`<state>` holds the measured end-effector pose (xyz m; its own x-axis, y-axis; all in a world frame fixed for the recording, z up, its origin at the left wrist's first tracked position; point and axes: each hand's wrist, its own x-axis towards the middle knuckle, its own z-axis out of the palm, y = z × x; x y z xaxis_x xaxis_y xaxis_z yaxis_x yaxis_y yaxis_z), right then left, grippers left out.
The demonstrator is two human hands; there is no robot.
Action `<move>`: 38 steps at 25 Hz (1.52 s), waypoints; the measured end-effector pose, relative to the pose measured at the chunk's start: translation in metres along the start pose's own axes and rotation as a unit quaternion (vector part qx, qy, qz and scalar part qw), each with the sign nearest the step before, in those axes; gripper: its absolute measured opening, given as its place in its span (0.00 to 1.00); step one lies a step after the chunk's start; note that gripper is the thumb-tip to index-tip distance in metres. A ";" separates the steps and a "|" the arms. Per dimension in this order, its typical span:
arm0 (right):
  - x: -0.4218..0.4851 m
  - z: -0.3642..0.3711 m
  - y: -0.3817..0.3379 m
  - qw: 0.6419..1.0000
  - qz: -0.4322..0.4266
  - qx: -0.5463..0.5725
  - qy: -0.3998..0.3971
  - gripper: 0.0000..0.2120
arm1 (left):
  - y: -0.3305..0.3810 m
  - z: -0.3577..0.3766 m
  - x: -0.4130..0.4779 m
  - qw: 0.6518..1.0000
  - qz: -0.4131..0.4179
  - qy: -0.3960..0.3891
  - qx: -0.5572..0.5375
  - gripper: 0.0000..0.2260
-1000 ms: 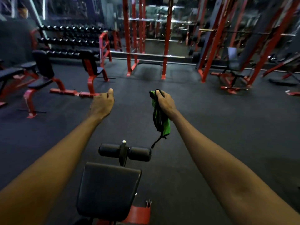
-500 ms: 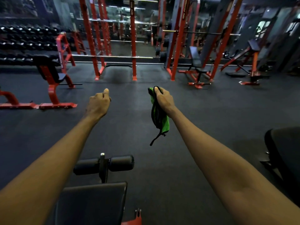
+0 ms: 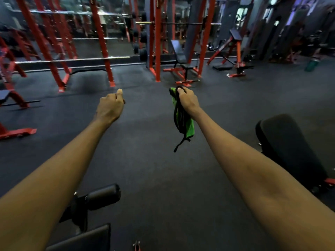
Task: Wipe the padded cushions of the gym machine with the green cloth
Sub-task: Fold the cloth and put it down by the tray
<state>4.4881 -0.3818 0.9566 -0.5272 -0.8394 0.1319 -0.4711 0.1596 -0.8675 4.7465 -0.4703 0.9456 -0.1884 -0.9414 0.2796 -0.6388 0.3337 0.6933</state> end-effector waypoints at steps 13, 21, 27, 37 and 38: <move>0.100 -0.131 0.140 0.983 0.121 -0.036 0.131 0.15 | 0.123 0.218 0.119 0.983 0.109 -0.149 -0.018 0.30; 0.141 -0.239 0.196 0.937 0.199 -0.070 0.278 0.18 | 0.220 0.353 0.178 0.939 0.209 -0.262 -0.083 0.28; 0.116 -0.325 0.245 0.882 0.262 -0.070 0.386 0.17 | 0.312 0.447 0.168 0.891 0.277 -0.347 -0.093 0.30; 0.041 -0.464 0.326 0.792 0.329 -0.069 0.509 0.16 | 0.474 0.582 0.075 0.805 0.375 -0.446 -0.116 0.29; 0.033 -0.474 0.327 0.784 0.335 -0.069 0.518 0.17 | 0.488 0.591 0.063 0.796 0.383 -0.453 -0.118 0.29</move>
<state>3.9820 -0.1109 0.9046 -0.9468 0.3178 0.0498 0.1224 0.4991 -0.8578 3.9823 -0.3955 0.9093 -0.9845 -0.0700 0.1605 0.0600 0.7263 0.6848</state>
